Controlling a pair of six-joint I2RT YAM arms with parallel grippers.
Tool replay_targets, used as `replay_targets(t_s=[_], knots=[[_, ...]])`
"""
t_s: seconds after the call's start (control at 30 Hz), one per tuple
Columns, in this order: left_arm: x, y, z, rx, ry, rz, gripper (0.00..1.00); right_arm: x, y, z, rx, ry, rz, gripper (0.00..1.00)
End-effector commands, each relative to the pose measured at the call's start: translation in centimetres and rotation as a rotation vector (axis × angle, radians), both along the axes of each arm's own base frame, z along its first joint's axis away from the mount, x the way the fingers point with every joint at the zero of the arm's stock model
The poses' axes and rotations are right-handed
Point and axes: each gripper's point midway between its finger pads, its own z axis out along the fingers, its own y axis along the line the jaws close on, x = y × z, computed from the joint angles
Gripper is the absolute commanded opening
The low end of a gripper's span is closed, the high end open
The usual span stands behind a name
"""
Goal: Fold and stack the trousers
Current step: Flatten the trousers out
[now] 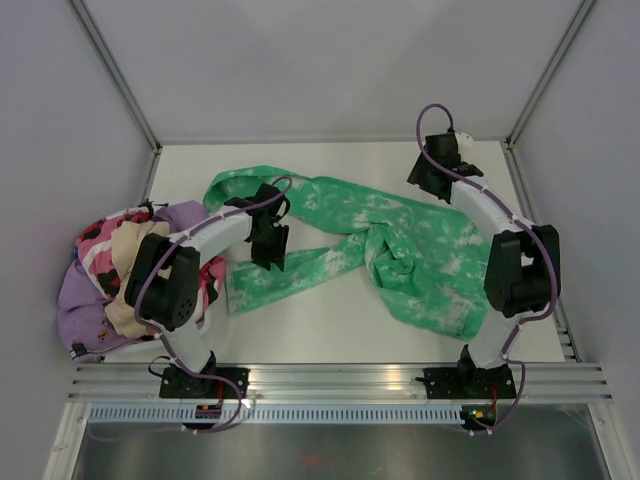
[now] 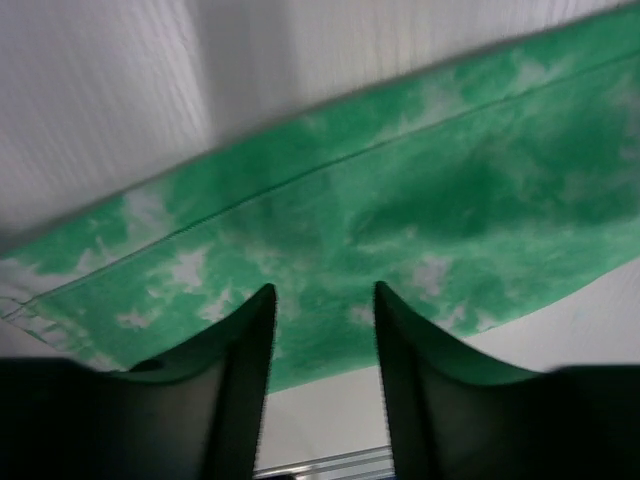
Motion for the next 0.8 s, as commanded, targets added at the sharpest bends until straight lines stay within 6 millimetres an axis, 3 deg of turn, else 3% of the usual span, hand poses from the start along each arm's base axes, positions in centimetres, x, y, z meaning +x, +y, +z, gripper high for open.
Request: replay_targets(t_s=[0.0,0.03,0.07,0.17,0.2,0.27,0.3,0.47,0.57,0.77], knots=[[-0.8,-1.2,0.5,-0.026,-0.027,-0.073,0.44,-0.2,1.6,-2.9,0.041,0.092,0.056,0.73],[-1.5,-1.2,-0.3,-0.021,-0.008,-0.07,0.37,-1.7,0.8,-4.4,0.026,0.172,0.017,0.73],[-1.7,-1.3,-0.8,-0.022,0.0,-0.063,0.25,-2.5,0.3,-5.0,0.021,0.203,-0.027,0.73],[-2.0,-0.7,-2.6,0.004,0.014,-0.02,0.02,-6.0,-1.3,-6.8,-0.027,0.306,-0.081,0.73],[-2.0,-0.4,-3.0,0.021,0.016,-0.013,0.02,-6.8,-1.7,-6.4,-0.028,0.303,-0.104,0.73],[-2.6,0.3,-3.8,0.057,0.045,-0.014,0.02,-9.7,-2.7,-7.8,-0.006,0.366,-0.169,0.73],[-2.8,0.7,-4.2,0.083,0.06,-0.025,0.02,-10.5,-2.6,-7.4,0.052,0.355,-0.23,0.73],[-2.4,5.1,-4.2,0.313,0.041,-0.02,0.02,-17.1,-3.4,-9.6,0.116,0.455,-0.394,0.73],[-1.1,7.4,-3.6,0.44,0.026,-0.003,0.02,-19.5,-3.9,-10.5,0.122,0.461,-0.476,0.73],[0.3,11.1,-3.2,0.56,0.033,0.094,0.02,-21.2,-4.9,-13.7,0.096,0.467,-0.57,0.73]])
